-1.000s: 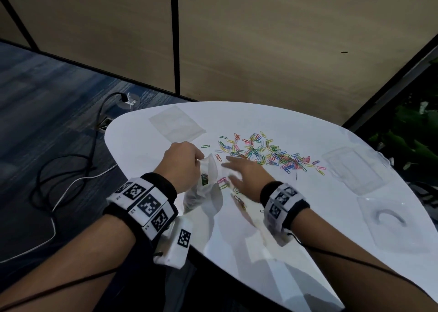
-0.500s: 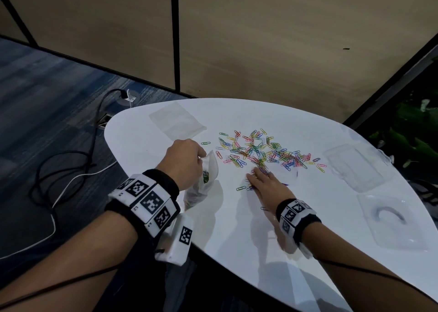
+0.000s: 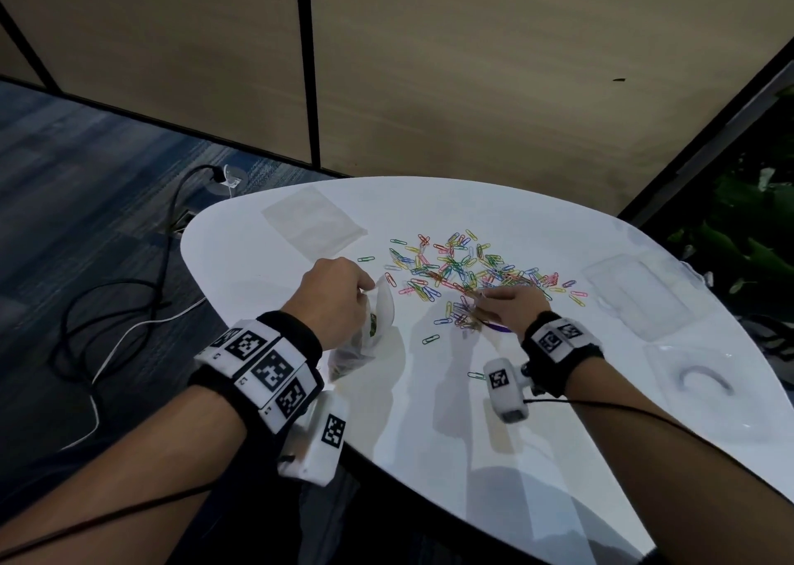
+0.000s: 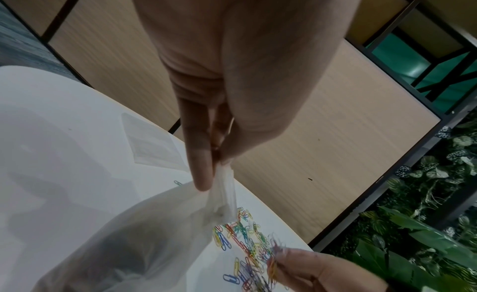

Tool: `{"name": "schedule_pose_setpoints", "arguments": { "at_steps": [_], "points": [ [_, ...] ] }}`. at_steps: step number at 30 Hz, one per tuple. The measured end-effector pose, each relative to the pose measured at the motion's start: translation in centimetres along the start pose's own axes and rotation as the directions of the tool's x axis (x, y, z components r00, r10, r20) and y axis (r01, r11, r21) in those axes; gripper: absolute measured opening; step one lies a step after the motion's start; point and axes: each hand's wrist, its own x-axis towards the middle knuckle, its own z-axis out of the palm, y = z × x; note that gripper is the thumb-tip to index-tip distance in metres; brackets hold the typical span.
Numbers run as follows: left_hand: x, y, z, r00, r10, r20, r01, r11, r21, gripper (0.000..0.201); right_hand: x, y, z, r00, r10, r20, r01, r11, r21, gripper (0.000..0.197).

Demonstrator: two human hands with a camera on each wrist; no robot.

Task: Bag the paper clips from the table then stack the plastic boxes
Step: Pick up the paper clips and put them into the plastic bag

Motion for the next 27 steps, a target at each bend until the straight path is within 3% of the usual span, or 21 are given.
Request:
{"name": "schedule_pose_setpoints", "arguments": {
  "at_steps": [2, 4, 6, 10, 15, 18, 20, 22, 24, 27],
  "points": [
    [-0.1, 0.4, 0.0, 1.000, 0.006, 0.001, -0.006, 1.000, -0.006, 0.035, -0.9, -1.2, -0.2, 0.992, 0.034, 0.121, -0.075, 0.933, 0.353, 0.014],
    [-0.2, 0.7, 0.1, 1.000, 0.014, -0.002, -0.014, 1.000, -0.010, 0.035, -2.6, -2.7, 0.4, 0.969, -0.008, 0.246, -0.125, 0.846, 0.519, 0.024],
    [-0.3, 1.0, 0.2, 1.000, 0.014, -0.012, -0.015, 1.000, -0.016, 0.034, -4.7, -4.2, 1.7, 0.927, -0.070, 0.370, -0.169, 0.801, 0.574, 0.019],
    [-0.3, 1.3, 0.4, 0.999, 0.009, -0.035, -0.010, 1.000, -0.023, 0.033, -7.9, -5.1, 5.3, 0.840, -0.126, 0.528, -0.209, 0.823, 0.528, 0.013],
    [-0.4, 1.4, 0.6, 0.999, 0.032, -0.015, -0.032, 0.999, -0.021, 0.027, -9.0, -4.1, 8.9, 0.926, -0.113, 0.361, 0.003, 0.956, 0.293, 0.020],
    [-0.4, 1.4, 0.8, 0.998, 0.058, 0.005, -0.058, 0.998, -0.012, 0.026, -8.9, -3.8, 9.7, 0.934, -0.178, 0.310, 0.156, 0.983, 0.094, 0.028],
    [-0.4, 1.4, 0.9, 0.997, 0.075, 0.005, -0.074, 0.997, -0.016, 0.025, -9.0, -4.1, 9.8, 0.912, -0.303, 0.277, 0.360, 0.914, -0.186, 0.022],
    [-0.4, 1.3, 0.9, 0.997, 0.082, 0.016, -0.082, 0.997, -0.012, 0.024, -9.4, -4.4, 10.0, 0.848, -0.429, 0.310, 0.527, 0.737, -0.422, 0.018],
    [-0.3, 1.2, 0.7, 0.997, 0.072, 0.021, -0.071, 0.997, -0.015, 0.022, -9.6, -4.8, 10.0, 0.815, -0.427, 0.392, 0.578, 0.650, -0.494, 0.020],
    [-0.3, 1.2, 0.5, 0.997, 0.067, 0.024, -0.067, 0.998, -0.022, 0.026, -9.8, -5.6, 9.0, 0.770, -0.402, 0.495, 0.619, 0.656, -0.432, 0.021]
  ]
}}
